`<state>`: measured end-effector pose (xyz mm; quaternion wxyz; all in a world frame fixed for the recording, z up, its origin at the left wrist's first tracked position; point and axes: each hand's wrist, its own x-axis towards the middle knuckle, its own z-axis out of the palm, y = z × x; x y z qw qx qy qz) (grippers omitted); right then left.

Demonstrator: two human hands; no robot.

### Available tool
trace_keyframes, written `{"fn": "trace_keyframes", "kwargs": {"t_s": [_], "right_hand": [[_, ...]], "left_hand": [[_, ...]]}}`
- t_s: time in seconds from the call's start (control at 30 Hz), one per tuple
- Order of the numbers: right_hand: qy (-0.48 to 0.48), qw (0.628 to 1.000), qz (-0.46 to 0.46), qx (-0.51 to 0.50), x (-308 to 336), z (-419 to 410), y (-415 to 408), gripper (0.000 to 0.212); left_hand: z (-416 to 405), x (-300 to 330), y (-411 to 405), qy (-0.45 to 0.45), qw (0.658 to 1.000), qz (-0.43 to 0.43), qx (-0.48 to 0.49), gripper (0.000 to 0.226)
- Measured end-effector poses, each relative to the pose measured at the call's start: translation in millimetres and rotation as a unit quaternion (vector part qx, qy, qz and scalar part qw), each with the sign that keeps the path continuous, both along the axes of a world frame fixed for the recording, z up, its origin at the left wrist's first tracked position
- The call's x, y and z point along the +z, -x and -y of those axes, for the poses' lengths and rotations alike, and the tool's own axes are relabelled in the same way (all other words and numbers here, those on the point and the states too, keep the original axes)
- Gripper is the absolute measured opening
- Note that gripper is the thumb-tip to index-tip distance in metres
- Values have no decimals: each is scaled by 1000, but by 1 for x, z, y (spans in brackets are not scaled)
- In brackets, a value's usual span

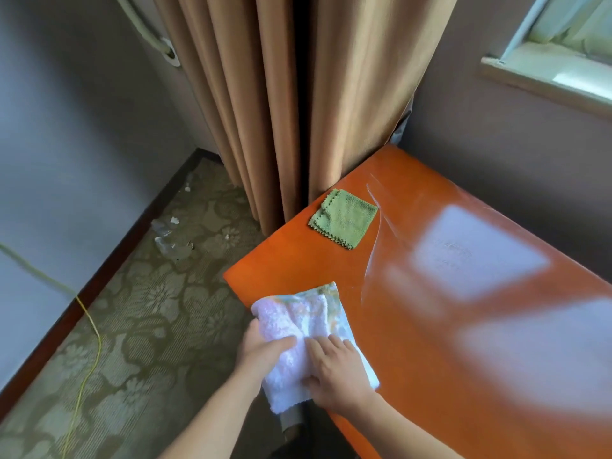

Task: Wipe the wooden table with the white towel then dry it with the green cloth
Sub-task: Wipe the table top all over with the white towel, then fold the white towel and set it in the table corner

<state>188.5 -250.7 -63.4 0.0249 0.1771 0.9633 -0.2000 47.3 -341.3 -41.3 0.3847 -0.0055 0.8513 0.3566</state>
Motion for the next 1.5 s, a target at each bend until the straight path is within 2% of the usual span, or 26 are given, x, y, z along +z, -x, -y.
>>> {"fn": "trace_keyframes", "kwargs": {"t_s": [0.1,0.2,0.27,0.37,0.47,0.53,0.6,0.67,0.7,0.73,0.8,0.9,0.97,1.03,1.1,1.13,1.2,1.27,1.33,1.5], "right_hand": [[55,996,-16,-68,13,-4,-11,40],[121,979,-17,-163,39,-28,-28,37],[167,963,-44,-206,62,-50,-40,36],[276,920,-53,-273,92,-84,-55,31],[362,886,25,-289,96,-113,-59,34],[327,889,75,-311,82,-130,-54,45],[183,912,109,-350,61,-137,-43,61],[9,940,52,-336,44,-129,-29,63],[-27,948,19,-317,40,-122,-24,62],[-30,952,-3,-304,35,-115,-21,61],[-8,952,1,-305,26,-107,-20,62],[-5,953,10,-304,18,-106,-21,64],[-24,954,8,-297,14,-101,-18,79],[-48,957,14,-287,6,-92,-17,101],[-88,958,24,-272,-4,-90,-16,104],[-106,956,22,-274,-8,-93,-14,98],[-125,949,12,-289,-14,-106,-6,87],[-130,947,10,-293,-15,-120,6,82],[-138,941,0,-310,-15,-136,21,79],[-158,917,-16,-367,-13,-226,71,83]], "left_hand": [[-20,24,-5,-42,997,11,-71,56],[-43,42,-10,-124,984,3,-131,88],[-59,48,-13,-154,957,-20,-244,98],[-84,55,-20,-193,911,7,-364,84],[-109,46,-27,-116,909,-37,-398,65],[-126,33,-36,-41,912,-88,-399,61],[-146,16,-47,21,917,-134,-375,64],[-166,6,-55,56,906,-207,-366,53],[-173,2,-58,62,900,-233,-362,45],[-178,0,-58,62,897,-249,-361,42],[-179,-7,-53,36,885,-282,-368,54],[-178,-19,-38,-92,880,-272,-378,65],[-184,-23,-27,-189,881,-253,-352,56],[-201,-22,-10,-242,897,-248,-275,48],[-225,-20,19,-215,904,-275,-246,43],[-237,-20,35,-169,896,-297,-282,42],[-252,-25,64,-53,858,-321,-397,44],[-255,-33,80,8,817,-335,-469,45],[-250,-38,87,6,799,-355,-485,43],[-235,-50,98,-24,800,-391,-454,38]]}}
